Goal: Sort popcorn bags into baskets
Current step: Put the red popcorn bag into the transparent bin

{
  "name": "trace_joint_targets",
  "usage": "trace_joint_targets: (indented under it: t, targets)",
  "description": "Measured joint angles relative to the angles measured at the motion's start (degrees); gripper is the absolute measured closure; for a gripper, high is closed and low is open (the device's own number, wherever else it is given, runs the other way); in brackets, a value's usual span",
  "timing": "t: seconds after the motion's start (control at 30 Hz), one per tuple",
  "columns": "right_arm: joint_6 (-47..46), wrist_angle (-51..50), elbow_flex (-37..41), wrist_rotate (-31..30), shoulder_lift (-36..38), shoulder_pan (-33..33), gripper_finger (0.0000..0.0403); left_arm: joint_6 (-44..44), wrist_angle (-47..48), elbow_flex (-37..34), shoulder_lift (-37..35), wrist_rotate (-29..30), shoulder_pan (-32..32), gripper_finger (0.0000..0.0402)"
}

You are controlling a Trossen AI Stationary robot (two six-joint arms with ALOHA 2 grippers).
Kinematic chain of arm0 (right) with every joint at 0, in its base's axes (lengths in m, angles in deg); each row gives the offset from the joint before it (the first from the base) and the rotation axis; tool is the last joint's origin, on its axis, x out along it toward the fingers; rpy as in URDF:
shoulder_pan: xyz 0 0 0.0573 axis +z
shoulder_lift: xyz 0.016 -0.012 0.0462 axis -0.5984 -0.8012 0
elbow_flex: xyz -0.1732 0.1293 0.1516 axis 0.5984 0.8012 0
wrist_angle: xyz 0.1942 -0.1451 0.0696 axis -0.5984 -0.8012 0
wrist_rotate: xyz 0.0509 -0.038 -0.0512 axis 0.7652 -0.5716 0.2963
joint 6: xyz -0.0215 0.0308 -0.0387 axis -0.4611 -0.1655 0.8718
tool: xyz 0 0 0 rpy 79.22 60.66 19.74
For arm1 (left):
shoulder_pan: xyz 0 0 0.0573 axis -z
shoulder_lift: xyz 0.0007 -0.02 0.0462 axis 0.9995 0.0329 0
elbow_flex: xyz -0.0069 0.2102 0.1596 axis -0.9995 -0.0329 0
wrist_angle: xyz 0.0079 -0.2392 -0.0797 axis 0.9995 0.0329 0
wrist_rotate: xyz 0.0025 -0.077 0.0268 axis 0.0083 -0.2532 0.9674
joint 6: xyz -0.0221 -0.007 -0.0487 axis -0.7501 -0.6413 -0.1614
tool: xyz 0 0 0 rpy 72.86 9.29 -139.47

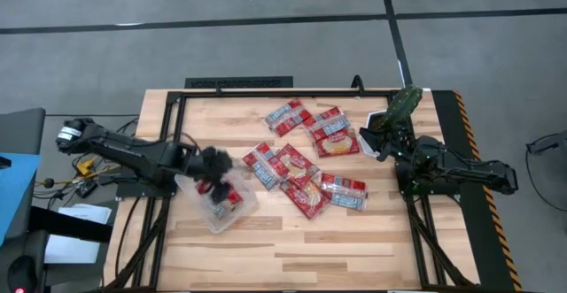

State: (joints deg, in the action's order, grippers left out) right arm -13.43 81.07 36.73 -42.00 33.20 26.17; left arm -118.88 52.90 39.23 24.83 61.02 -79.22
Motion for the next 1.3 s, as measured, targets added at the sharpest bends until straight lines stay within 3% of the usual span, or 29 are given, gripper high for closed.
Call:
trace_joint_targets:
  t: [0.07, 0.23, 0.37, 0.5, 0.67, 1.07, 1.3]
  targets:
    - [-0.04, 0.00, 0.00, -0.02, 0.00, 0.00, 0.0260, -3.31, -1.66, 1.81, -0.04, 0.66, -3.92, 0.0133]
    - [-0.04, 0.00, 0.00, 0.00, 0.00, 0.00, 0.0260, 2.91, -8.60, 2.23, 1.67, -0.17, -13.88, 0.0129]
    - [-0.12, 0.00, 0.00, -0.02, 0.00, 0.15, 0.0264, 7.18, -8.35, 2.21, 6.47, -4.70, -22.51, 0.0119]
    - [-0.11, -0.13, 0.00, -0.04, 0.00, 0.20, 0.0266, 11.13, -12.55, 2.17, 13.33, -10.59, -27.04, 0.0102]
    - [-0.09, -0.26, 0.00, -0.06, 0.00, 0.20, 0.0261, 18.43, -14.91, 4.95, 22.31, -11.49, -27.69, 0.0093]
    - [-0.06, -0.37, 0.00, -0.09, 0.00, 0.22, 0.0264, 61.34, -12.75, 19.43, 34.59, -13.38, -20.89, 0.0101]
    - [-0.11, -0.26, 0.02, -0.09, 0.00, 0.26, 0.0270, 69.94, -10.31, 21.71, 42.18, -14.85, -20.76, 0.0101]
